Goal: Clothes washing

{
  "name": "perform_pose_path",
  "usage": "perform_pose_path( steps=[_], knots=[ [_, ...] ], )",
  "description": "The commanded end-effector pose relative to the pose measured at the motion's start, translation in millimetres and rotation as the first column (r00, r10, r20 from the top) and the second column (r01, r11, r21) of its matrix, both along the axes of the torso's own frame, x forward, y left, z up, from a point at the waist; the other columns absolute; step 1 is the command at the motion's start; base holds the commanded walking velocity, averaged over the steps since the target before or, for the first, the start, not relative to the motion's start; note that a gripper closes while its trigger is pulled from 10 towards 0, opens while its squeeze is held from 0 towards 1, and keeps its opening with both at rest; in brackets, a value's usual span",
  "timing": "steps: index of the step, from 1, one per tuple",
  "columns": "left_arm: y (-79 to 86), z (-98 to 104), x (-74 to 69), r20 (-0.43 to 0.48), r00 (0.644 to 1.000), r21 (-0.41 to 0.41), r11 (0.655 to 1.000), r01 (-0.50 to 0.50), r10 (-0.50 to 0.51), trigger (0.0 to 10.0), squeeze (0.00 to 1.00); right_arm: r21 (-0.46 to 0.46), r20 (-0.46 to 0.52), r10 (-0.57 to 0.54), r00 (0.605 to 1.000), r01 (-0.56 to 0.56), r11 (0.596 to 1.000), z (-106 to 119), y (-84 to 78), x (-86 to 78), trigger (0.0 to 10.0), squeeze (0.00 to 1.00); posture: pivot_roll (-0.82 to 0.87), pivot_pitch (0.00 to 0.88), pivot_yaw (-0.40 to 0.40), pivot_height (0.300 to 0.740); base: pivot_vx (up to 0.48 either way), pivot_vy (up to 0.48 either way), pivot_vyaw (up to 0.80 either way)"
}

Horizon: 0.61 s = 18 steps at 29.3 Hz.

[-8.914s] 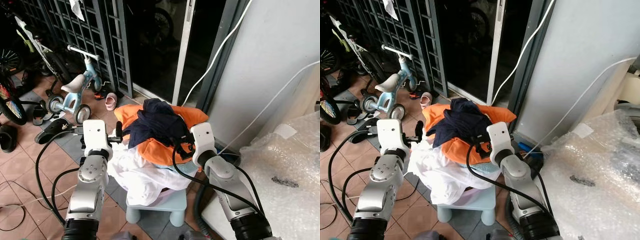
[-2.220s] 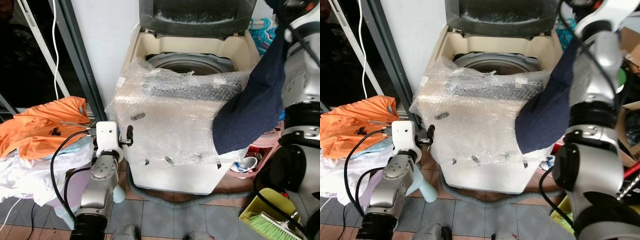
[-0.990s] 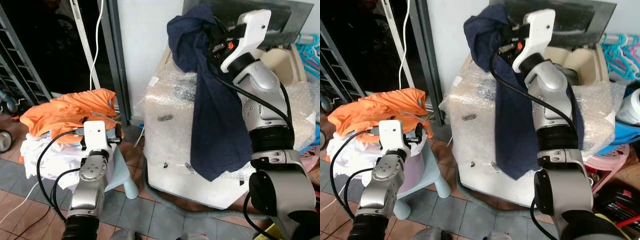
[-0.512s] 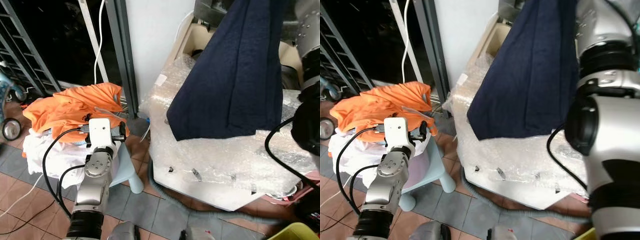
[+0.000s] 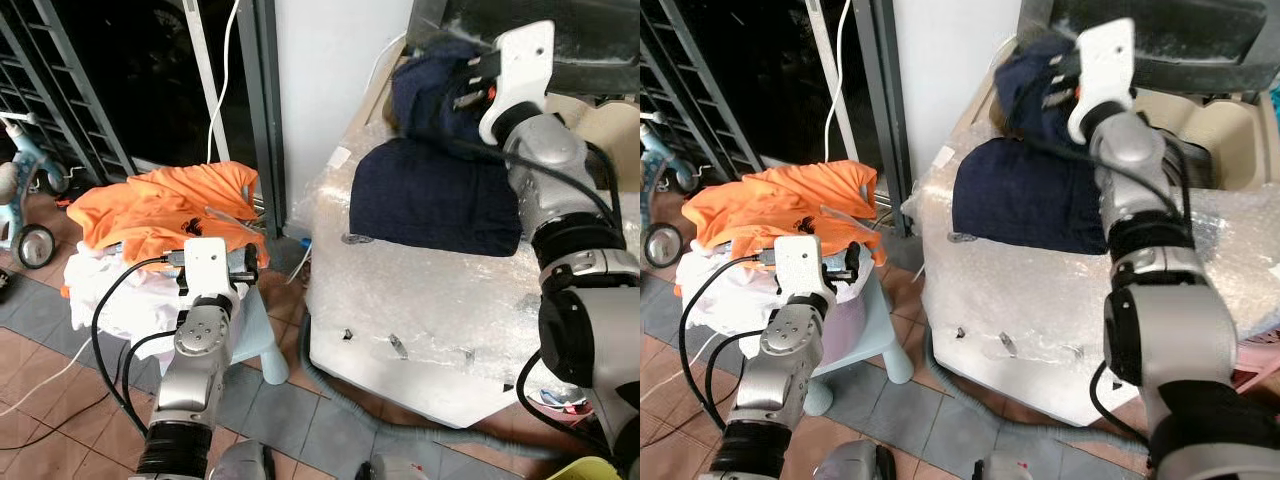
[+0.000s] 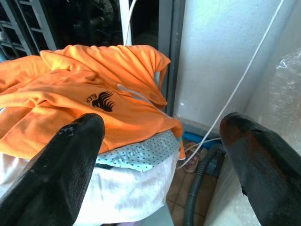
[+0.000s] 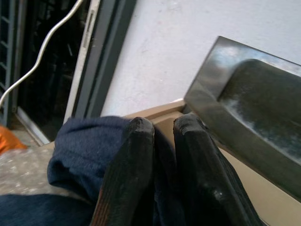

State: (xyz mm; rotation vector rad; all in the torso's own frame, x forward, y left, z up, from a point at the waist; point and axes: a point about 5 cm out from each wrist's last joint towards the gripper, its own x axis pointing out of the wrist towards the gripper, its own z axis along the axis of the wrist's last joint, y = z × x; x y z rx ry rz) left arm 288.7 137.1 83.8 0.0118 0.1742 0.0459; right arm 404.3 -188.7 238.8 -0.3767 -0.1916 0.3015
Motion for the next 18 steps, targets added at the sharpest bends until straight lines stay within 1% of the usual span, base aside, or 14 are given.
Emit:
perform_pose_path(
  steps=[1,2,5,6,7,8,10,11,12,13,14,15,16,18],
  knots=[
    [-1.1,1.0,0.1,0.002,1.0,0.006,1.0,0.011,-0.011,10.0,0.0,-0.051,0.074,0.062,0.995,-0.058,0.997,15.5,7.5,-2.2,10.0,1.0,-0.07,0.0,0.007,0.74,0.0,0.0,0.0],
    [-2.1,0.7,0.2,0.002,1.0,0.006,1.0,0.014,-0.014,10.0,0.0,-0.036,0.088,0.085,0.993,-0.082,0.996,16.3,8.3,-4.9,10.0,1.0,-0.07,0.0,0.005,0.74,0.0,0.0,0.0],
    [-4.8,0.4,0.2,0.002,1.0,0.003,1.0,0.017,-0.017,10.0,0.0,0.059,0.137,0.156,0.978,-0.166,0.984,24.2,10.3,-14.1,10.0,1.0,-0.07,0.0,-0.003,0.74,0.0,0.0,0.0],
    [-5.7,0.4,-0.5,0.003,1.0,0.001,1.0,0.015,-0.015,10.0,0.0,0.077,0.128,0.226,0.966,-0.237,0.968,23.3,14.6,-20.2,10.0,1.0,-0.06,0.0,-0.008,0.74,0.0,0.0,0.0],
    [-5.7,0.4,-1.0,0.004,1.0,0.001,1.0,0.013,-0.013,10.0,0.0,0.081,0.109,0.266,0.958,-0.276,0.958,20.3,17.3,-23.6,10.0,1.0,-0.06,0.0,-0.01,0.74,0.0,0.0,0.0],
    [-4.1,-0.3,-2.1,0.0,1.0,-0.003,1.0,0.0,0.0,10.0,0.0,0.091,0.048,0.338,0.94,-0.342,0.935,8.8,21.8,-30.9,10.0,1.0,-0.06,0.0,-0.011,0.74,0.0,0.0,0.0],
    [-3.4,-0.7,-2.4,-0.002,1.0,-0.004,1.0,-0.004,0.004,10.0,0.0,0.092,0.027,0.355,0.935,-0.356,0.93,4.7,22.8,-33.0,10.0,1.0,-0.06,0.0,-0.011,0.74,0.0,0.0,0.0],
    [-2.8,-1.2,-3.1,-0.005,1.0,-0.006,1.0,-0.007,0.007,10.0,0.0,0.097,-0.043,0.421,0.906,-0.415,0.905,-11.5,26.4,-42.5,10.0,1.0,-0.06,0.0,-0.01,0.74,0.0,0.0,0.0],
    [-2.8,-1.2,-3.1,-0.005,1.0,-0.006,1.0,-0.007,0.007,10.0,0.0,0.097,-0.043,0.421,0.906,-0.415,0.905,-11.5,26.4,-42.5,10.0,1.0,-0.06,0.0,-0.01,0.74,0.0,0.0,0.0],
    [-2.8,-1.3,-3.4,-0.006,1.0,-0.007,1.0,-0.006,0.006,10.0,0.0,0.093,-0.075,0.441,0.895,-0.434,0.896,-18.8,27.6,-46.3,10.0,1.0,-0.06,0.0,-0.009,0.74,0.0,0.0,0.0],
    [-3.6,-1.8,-3.3,-0.009,1.0,-0.008,1.0,0.0,0.0,10.0,0.0,0.07,-0.131,0.441,0.888,-0.435,0.898,-32.8,27.2,-50.1,10.0,1.0,-0.07,0.0,-0.007,0.74,0.0,0.0,0.0],
    [-3.6,-1.8,-3.3,-0.009,1.0,-0.008,1.0,0.0,0.0,10.0,0.0,0.07,-0.131,0.441,0.888,-0.435,0.898,-32.8,27.2,-50.1,10.0,1.0,-0.07,0.0,-0.007,0.74,0.0,0.0,0.0],
    [-4.5,-2.1,-3.2,-0.012,1.0,-0.009,1.0,0.006,-0.006,10.0,0.0,0.042,-0.174,0.428,0.887,-0.427,0.903,-43.7,25.3,-53.4,10.0,1.0,-0.07,0.0,-0.003,0.74,0.0,0.0,0.0],
    [-6.6,-2.8,-2.6,-0.017,1.0,-0.01,1.0,0.015,-0.015,10.0,0.0,-0.006,-0.275,0.333,0.902,-0.348,0.938,-65.0,13.1,-54.3,10.0,1.0,-0.08,0.0,-0.005,0.74,0.0,0.0,0.0]
  ],
)
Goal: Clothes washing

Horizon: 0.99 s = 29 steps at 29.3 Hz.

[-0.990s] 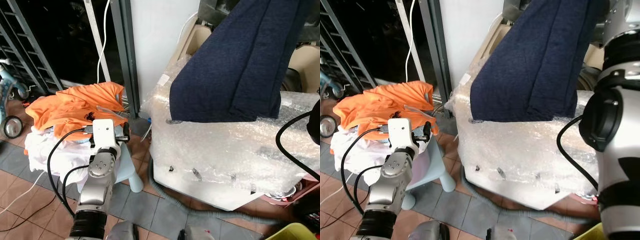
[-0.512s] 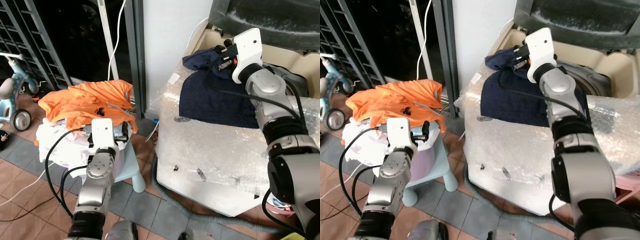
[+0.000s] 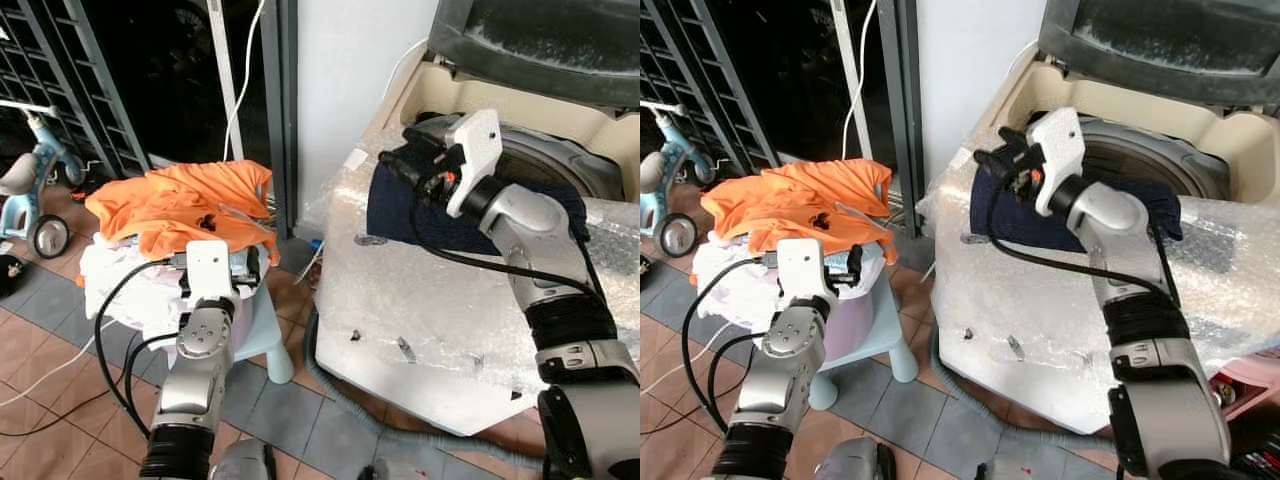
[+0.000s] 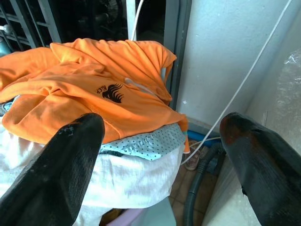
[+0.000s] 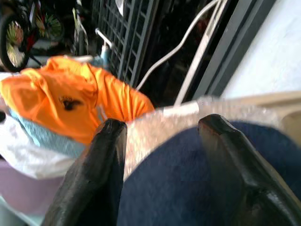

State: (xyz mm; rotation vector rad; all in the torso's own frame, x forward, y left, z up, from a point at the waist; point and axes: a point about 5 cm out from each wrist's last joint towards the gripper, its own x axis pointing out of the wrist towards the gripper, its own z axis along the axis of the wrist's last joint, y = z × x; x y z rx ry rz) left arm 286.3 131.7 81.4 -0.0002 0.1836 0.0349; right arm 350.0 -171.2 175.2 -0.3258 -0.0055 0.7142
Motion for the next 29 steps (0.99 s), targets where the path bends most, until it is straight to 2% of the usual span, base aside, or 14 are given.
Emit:
perform_pose_path(
  steps=[1,7,8,10,11,13,15,18,20,22,24,27,28,29],
  knots=[
    [-2.0,-0.9,0.1,-0.011,1.0,0.003,1.0,0.008,-0.008,10.0,0.0,-0.095,-0.049,-0.119,0.992,0.114,0.989,-12.1,-19.1,3.7,10.0,1.0,-0.08,0.0,-0.005,0.74,0.0,0.0,0.0],
    [-1.5,-1.5,-0.1,-0.016,1.0,0.002,1.0,0.001,-0.001,10.0,0.0,-0.166,-0.099,-0.323,0.941,0.305,0.938,-19.7,-51.0,11.5,10.0,1.0,-0.07,0.0,-0.013,0.74,0.0,0.0,0.0],
    [-1.5,-1.5,-0.1,-0.016,1.0,0.002,1.0,0.001,-0.001,10.0,0.0,-0.166,-0.099,-0.323,0.941,0.305,0.938,-19.7,-51.0,11.5,10.0,1.0,-0.07,0.0,-0.013,0.74,0.0,0.0,0.0],
    [-0.7,-1.7,-0.3,-0.017,1.0,0.001,1.0,-0.004,0.004,10.0,0.0,-0.16,-0.069,-0.448,0.891,0.433,0.887,-13.5,-66.0,17.3,10.0,1.0,-0.07,0.0,-0.013,0.74,0.0,0.0,0.0],
    [-0.5,-1.8,-0.3,-0.018,1.0,0.001,1.0,-0.006,0.006,10.0,0.0,-0.095,-0.002,-0.541,0.841,0.538,0.837,1.8,-75.5,22.5,10.0,1.0,-0.07,0.0,-0.014,0.74,0.0,0.0,0.0],
    [-0.4,-1.8,-0.3,-0.018,1.0,0.002,1.0,-0.007,0.007,10.0,0.0,0.065,0.097,-0.653,0.751,0.65,0.758,31.8,-86.8,28.0,10.0,1.0,-0.07,0.0,-0.014,0.74,0.0,0.0,0.0],
    [0.0,-1.9,-0.4,-0.019,1.0,0.002,1.0,-0.007,0.008,10.0,0.0,0.147,0.161,-0.689,0.707,0.673,0.725,49.6,-90.0,29.1,10.0,1.0,-0.07,0.0,-0.012,0.74,0.0,0.0,0.0],
    [0.2,-1.9,-0.4,-0.02,1.0,0.005,1.0,-0.006,0.006,10.0,0.0,0.251,0.2,-0.67,0.715,0.624,0.74,67.4,-82.4,29.6,10.0,1.0,-0.07,0.0,-0.011,0.74,0.0,0.0,0.0],
    [0.3,-1.8,-0.4,-0.02,1.0,0.005,1.0,-0.006,0.006,10.0,0.0,0.273,0.212,-0.664,0.717,0.609,0.745,71.8,-79.5,29.6,10.0,1.0,-0.07,0.0,-0.011,0.74,0.0,0.0,0.0],
    [0.3,-1.5,-0.3,-0.018,1.0,0.004,1.0,-0.005,0.005,10.0,0.0,0.338,0.243,-0.638,0.731,0.553,0.762,82.8,-68.0,28.0,10.0,1.0,-0.07,0.0,-0.011,0.74,0.0,0.0,0.0],
    [0.1,-0.9,-0.7,-0.013,1.0,0.002,1.0,-0.007,0.007,10.0,0.0,0.397,0.256,-0.568,0.782,0.451,0.799,89.2,-49.9,23.7,10.0,1.0,-0.07,0.0,-0.014,0.74,0.0,0.0,0.0],
    [0.8,-0.8,-1.1,-0.014,1.0,0.004,1.0,-0.013,0.013,10.0,0.0,0.327,0.291,-0.441,0.849,0.345,0.88,84.8,-32.5,15.7,10.0,1.0,-0.07,0.0,-0.014,0.74,0.0,0.0,0.0],
    [2.2,-0.8,-1.4,-0.014,1.0,0.003,1.0,-0.018,0.018,10.0,0.0,0.266,0.285,-0.328,0.901,0.254,0.93,77.0,-21.9,8.0,10.0,1.0,-0.07,0.0,-0.013,0.74,0.0,0.0,0.0],
    [2.2,-0.8,-1.4,-0.014,1.0,0.003,1.0,-0.018,0.018,10.0,0.0,0.266,0.285,-0.328,0.901,0.254,0.93,77.0,-21.9,8.0,10.0,1.0,-0.07,0.0,-0.013,0.74,0.0,0.0,0.0]
  ],
)
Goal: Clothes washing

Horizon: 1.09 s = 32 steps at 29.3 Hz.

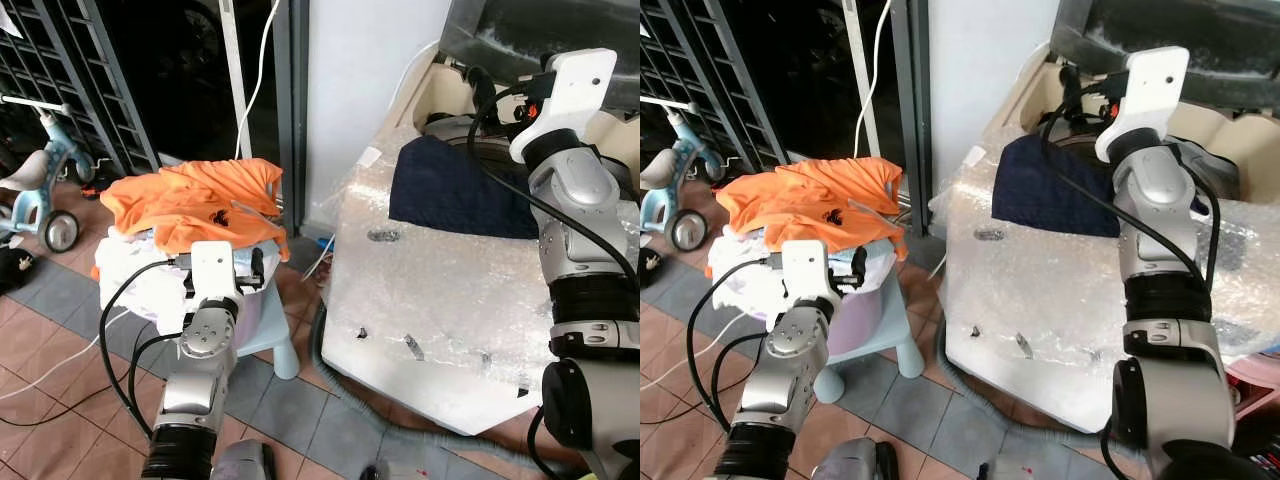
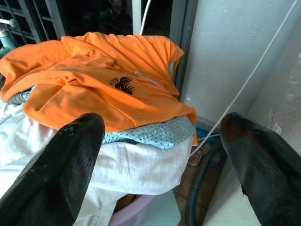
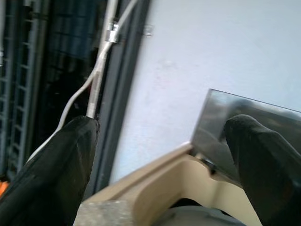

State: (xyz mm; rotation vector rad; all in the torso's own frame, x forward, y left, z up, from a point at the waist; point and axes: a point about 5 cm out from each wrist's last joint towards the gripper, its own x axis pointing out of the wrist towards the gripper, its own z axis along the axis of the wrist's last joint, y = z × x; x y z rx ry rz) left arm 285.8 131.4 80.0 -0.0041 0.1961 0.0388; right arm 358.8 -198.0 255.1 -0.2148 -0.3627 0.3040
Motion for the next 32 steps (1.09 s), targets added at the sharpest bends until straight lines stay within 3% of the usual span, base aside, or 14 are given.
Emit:
perform_pose_path(
  steps=[1,3,6,9,13,14,15,20,22,25,27,30,31,32],
  knots=[
    [3.1,-0.1,-1.2,-0.006,1.0,0.007,1.0,-0.015,0.015,10.0,0.0,-0.078,-0.112,0.112,0.987,-0.121,0.99,-19.5,8.5,-6.8,10.0,1.0,-0.07,0.0,-0.012,0.74,0.0,0.0,0.0],
    [3.0,-0.7,-1.3,-0.01,1.0,0.007,1.0,-0.012,0.013,10.0,0.0,-0.134,-0.173,0.113,0.978,-0.137,0.981,-32.4,5.7,-9.3,10.0,1.0,-0.07,0.0,-0.01,0.74,0.0,0.0,0.0],
    [1.0,-0.4,-0.7,-0.009,1.0,0.008,1.0,0.002,-0.001,10.0,0.0,-0.216,-0.287,-0.062,0.956,-0.001,0.976,-58.4,-23.4,-7.1,10.0,1.0,-0.07,0.0,-0.008,0.74,0.0,0.0,0.0],
    [1.0,-0.3,-0.8,-0.008,1.0,0.01,1.0,0.003,-0.003,10.0,0.0,-0.241,-0.323,-0.124,0.938,0.045,0.969,-66.2,-43.0,-11.8,10.0,1.0,-0.08,0.0,-0.003,0.74,0.0,0.0,0.0],
    [1.6,-0.6,-0.7,-0.011,1.0,0.012,1.0,0.004,-0.004,10.0,0.0,-0.282,-0.385,-0.226,0.895,0.119,0.952,-72.0,-72.6,-18.2,10.0,0.8,-0.08,0.0,0.0,0.74,0.0,0.0,0.0],
    [1.6,-0.6,-0.6,-0.011,1.0,0.013,1.0,0.006,-0.005,10.0,0.0,-0.292,-0.427,-0.253,0.868,0.133,0.947,-76.3,-80.7,-20.2,10.0,0.76,-0.08,0.0,0.002,0.74,0.0,0.0,0.0],
    [1.3,-0.7,-0.4,-0.013,1.0,0.014,1.0,0.008,-0.008,10.0,0.0,-0.33,-0.491,-0.323,0.809,0.17,0.928,-85.0,-96.5,-22.7,10.0,0.62,-0.08,0.0,0.005,0.74,0.0,0.0,0.0],
    [0.4,-0.6,0.0,-0.014,1.0,0.015,1.0,0.012,-0.012,10.0,0.0,-0.317,-0.525,-0.431,0.734,0.301,0.899,-87.3,-117.9,-18.6,10.0,0.52,-0.08,0.0,0.006,0.74,0.0,0.0,0.0],
    [0.1,-0.6,-0.3,-0.014,1.0,0.016,1.0,0.011,-0.011,10.0,0.0,-0.291,-0.423,-0.542,0.726,0.457,0.84,-68.4,-129.4,-11.3,10.0,0.52,-0.07,0.0,0.002,0.74,0.0,0.0,0.0],
    [1.6,-0.5,-1.0,-0.014,1.0,0.017,1.0,-0.002,0.002,10.0,0.0,-0.204,-0.32,-0.557,0.767,0.518,0.831,-44.9,-125.6,-3.5,10.0,0.52,-0.07,0.0,-0.006,0.74,0.0,0.0,0.0],
    [2.9,-0.4,-1.6,-0.013,1.0,0.015,1.0,-0.012,0.013,10.0,0.0,-0.115,-0.244,-0.504,0.829,0.491,0.863,-28.7,-112.2,1.3,10.0,0.5,-0.06,0.0,-0.01,0.74,0.0,0.0,0.0],
    [3.2,-0.3,-1.8,-0.013,1.0,0.015,1.0,-0.015,0.015,10.0,0.0,-0.014,-0.188,-0.364,0.912,0.368,0.93,-17.1,-87.7,5.1,10.0,0.08,-0.06,0.0,-0.011,0.74,0.0,0.0,0.0],
    [3.2,0.2,-1.2,-0.01,1.0,0.02,1.0,-0.01,0.01,10.0,0.0,-0.038,-0.117,-0.081,0.99,0.077,0.996,-17.1,-38.5,-1.1,10.0,0.0,-0.06,0.0,-0.005,0.74,0.0,0.0,0.0],
    [3.2,0.2,-1.2,-0.01,1.0,0.02,1.0,-0.01,0.01,10.0,0.0,-0.038,-0.117,-0.081,0.99,0.077,0.996,-17.1,-38.5,-1.1,10.0,0.0,-0.06,0.0,-0.005,0.74,0.0,0.0,0.0]
  ],
)
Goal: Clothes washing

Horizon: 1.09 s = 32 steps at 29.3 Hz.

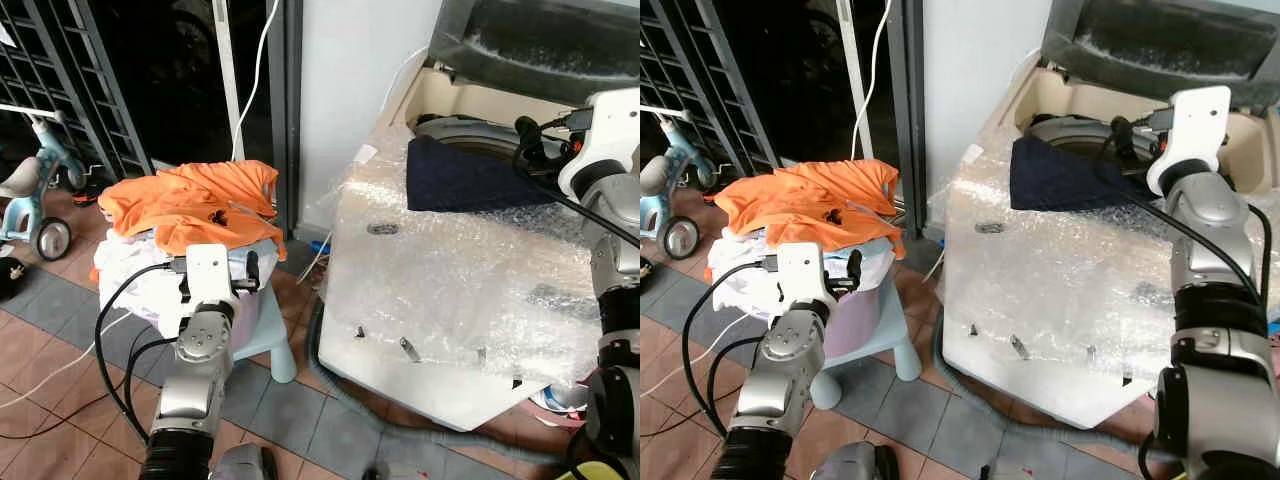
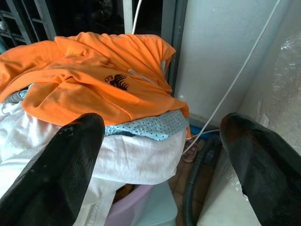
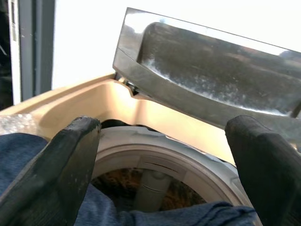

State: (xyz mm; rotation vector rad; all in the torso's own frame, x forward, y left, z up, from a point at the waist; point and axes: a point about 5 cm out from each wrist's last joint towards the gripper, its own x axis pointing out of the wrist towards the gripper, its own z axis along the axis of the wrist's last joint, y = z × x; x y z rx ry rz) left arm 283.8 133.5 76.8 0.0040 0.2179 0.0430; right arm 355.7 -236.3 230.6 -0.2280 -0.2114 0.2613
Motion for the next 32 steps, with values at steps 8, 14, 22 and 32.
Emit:
perform_pose_path(
  steps=[8,14,22,32],
  knots=[
    [1.5,2.9,1.0,0.011,1.0,0.012,1.0,-0.005,0.005,10.0,0.0,-0.024,-0.079,0.159,0.984,-0.162,0.987,-8.3,9.3,-9.9,10.0,0.0,-0.07,0.0,-0.004,0.74,0.0,0.0,0.0],
    [-1.2,3.3,1.7,0.014,1.0,0.011,1.0,0.007,-0.007,10.0,0.0,-0.152,-0.332,0.033,0.943,-0.088,0.984,-54.0,-10.8,-12.4,10.0,0.0,-0.07,0.0,-0.005,0.74,0.0,0.0,0.0],
    [1.1,3.1,0.7,0.009,1.0,0.014,1.0,-0.003,0.003,10.0,0.0,-0.16,-0.224,-0.228,0.947,0.195,0.968,-35.1,-40.4,-1.0,10.0,0.0,-0.06,0.0,-0.003,0.74,0.0,0.0,0.0],
    [1.3,3.0,0.3,0.007,1.0,0.016,1.0,-0.003,0.003,10.0,0.0,0.009,0.006,-0.205,0.979,0.205,0.979,5.8,-25.0,3.4,10.0,0.0,-0.06,0.0,-0.004,0.74,0.0,0.0,0.0]
  ],
)
